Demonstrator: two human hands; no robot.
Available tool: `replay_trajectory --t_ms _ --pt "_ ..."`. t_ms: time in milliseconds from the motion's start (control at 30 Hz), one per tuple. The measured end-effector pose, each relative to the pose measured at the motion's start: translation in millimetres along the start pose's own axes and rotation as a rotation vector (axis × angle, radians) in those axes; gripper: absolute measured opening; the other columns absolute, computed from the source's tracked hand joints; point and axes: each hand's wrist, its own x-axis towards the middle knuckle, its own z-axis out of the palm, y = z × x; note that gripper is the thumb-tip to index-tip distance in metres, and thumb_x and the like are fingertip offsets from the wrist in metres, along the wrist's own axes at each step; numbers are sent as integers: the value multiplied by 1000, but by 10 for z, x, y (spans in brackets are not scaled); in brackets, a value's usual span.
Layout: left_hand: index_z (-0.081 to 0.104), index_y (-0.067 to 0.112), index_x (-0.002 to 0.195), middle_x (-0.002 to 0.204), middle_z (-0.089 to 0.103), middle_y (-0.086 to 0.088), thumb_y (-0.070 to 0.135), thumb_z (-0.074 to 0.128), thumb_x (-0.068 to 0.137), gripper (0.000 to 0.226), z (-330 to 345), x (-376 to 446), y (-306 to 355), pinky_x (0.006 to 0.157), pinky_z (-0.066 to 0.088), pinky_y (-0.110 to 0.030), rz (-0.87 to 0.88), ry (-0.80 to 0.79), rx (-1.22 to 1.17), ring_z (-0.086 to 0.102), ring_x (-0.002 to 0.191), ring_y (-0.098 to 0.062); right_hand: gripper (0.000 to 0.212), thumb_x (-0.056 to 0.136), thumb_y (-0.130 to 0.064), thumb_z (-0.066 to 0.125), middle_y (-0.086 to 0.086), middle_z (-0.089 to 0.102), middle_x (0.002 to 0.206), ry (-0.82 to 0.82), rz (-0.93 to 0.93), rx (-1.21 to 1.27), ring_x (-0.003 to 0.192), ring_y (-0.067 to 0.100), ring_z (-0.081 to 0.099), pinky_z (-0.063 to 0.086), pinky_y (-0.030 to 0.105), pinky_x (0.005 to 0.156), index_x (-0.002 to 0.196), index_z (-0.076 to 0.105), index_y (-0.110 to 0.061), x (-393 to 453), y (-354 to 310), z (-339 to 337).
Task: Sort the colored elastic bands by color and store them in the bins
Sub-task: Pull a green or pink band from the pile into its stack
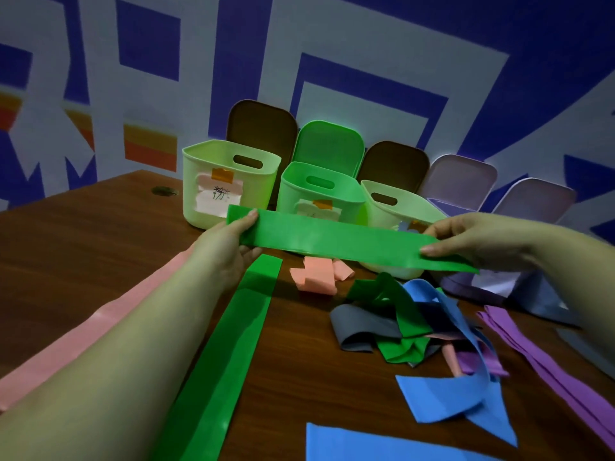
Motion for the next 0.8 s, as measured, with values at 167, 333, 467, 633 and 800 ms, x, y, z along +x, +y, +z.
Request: replay_trajectory --t_ms 167,333,467,633,800 --pt "55 7 94 96 63 -13 11 59 89 8 43 -85 -18 51 56 -20 -43 -60 133 64 86 -21 17 71 -11 64 8 63 81 87 98 -6 70 15 54 43 22 59 86 62 -4 -169 330 -31" --pt "55 1 116 115 61 -17 14 65 84 36 110 -139 -77 52 56 -22 5 -107 372 64 94 -25 11 87 -4 57 10 64 84 205 82 144 69 15 59 50 19 55 97 60 -2 -260 597 -103" --pt "57 7 110 110 63 -10 13 64 85 27 251 -261 -179 59 56 -23 148 -153 565 64 91 -20 23 85 5 59 14 64 88 419 64 267 75 23 60 54 28 59 108 60 0 -262 811 -117" --pt "61 12 91 92 67 -3 13 64 85 7 390 -389 14 51 53 -16 176 -228 686 65 80 -14 35 81 8 63 10 60 84 671 -41 340 65 16 56 43 12 35 112 57 -6 -283 870 -65" --pt "64 6 95 96 70 -10 15 65 81 16 354 -449 209 67 59 -26 107 -283 779 68 88 -21 44 80 7 65 21 62 100 743 -122 364 60 13 63 45 11 40 121 51 0 -313 897 -100"
